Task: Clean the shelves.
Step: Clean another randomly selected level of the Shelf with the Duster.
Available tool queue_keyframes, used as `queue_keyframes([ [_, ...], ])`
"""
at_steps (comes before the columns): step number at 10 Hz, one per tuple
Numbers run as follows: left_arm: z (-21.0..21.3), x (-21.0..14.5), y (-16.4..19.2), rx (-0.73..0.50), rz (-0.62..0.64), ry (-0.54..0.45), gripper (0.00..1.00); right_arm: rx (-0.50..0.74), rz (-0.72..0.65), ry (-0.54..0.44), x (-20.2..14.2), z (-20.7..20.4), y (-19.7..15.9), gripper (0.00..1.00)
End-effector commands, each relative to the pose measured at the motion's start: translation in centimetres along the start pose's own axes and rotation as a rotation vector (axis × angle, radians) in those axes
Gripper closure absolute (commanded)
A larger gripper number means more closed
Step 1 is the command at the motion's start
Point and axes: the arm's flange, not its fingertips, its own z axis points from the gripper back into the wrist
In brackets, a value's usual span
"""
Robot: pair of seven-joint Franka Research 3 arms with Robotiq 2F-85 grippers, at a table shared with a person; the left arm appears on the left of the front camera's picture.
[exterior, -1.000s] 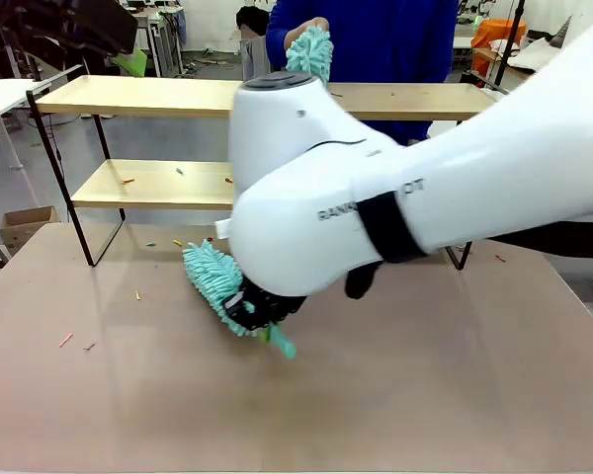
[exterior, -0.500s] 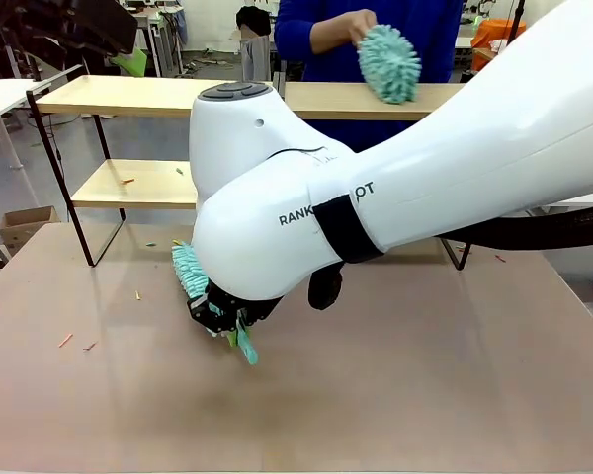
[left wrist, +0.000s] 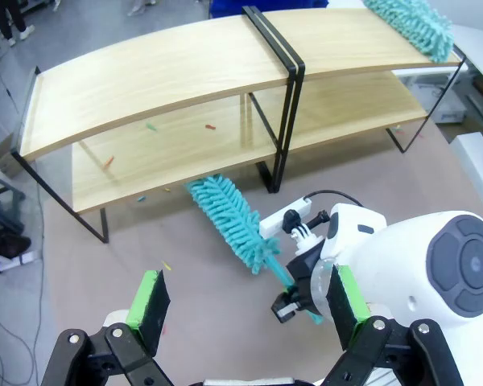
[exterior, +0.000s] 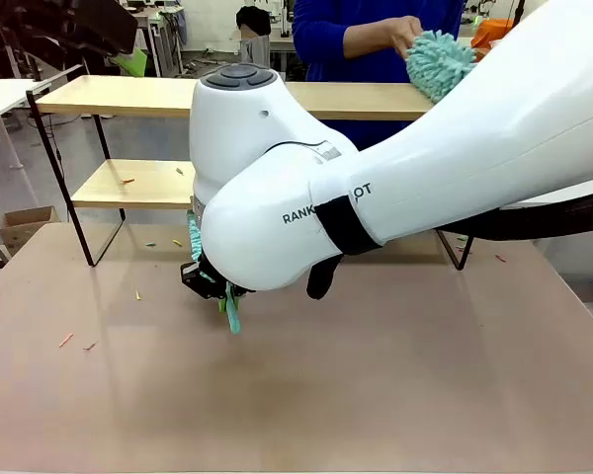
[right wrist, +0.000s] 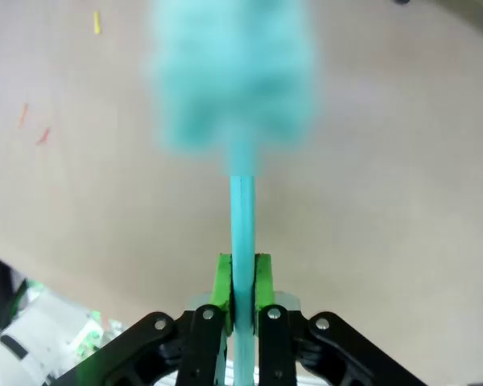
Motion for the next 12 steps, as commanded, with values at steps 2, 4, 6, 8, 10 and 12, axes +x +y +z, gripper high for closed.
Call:
queue_keyframes([
  [2,0.1,0.0,0.1,0.002,0.003,0.000,0.00,-0.066,-0.070,-0.014,3.1,-1.9,1.6,0.87],
  [4,0.1,0.0,0.1,0.002,0.003,0.000,0.00,-0.106,-0.095,-0.034,5.3,-2.8,1.4,0.87],
  [6,0.1,0.0,0.1,0.002,0.003,0.000,0.00,-0.113,-0.088,0.003,6.8,-3.6,1.5,0.87],
  [8,0.1,0.0,0.1,0.002,0.003,0.000,0.00,-0.085,-0.059,0.056,7.6,-4.4,1.8,0.87],
  [10,0.1,0.0,0.1,0.002,0.003,0.000,0.00,-0.042,-0.028,0.065,7.6,-4.4,2.1,0.87],
  [12,0.1,0.0,0.1,0.002,0.003,0.000,0.00,0.037,0.028,0.120,7.4,-5.9,2.7,0.87],
])
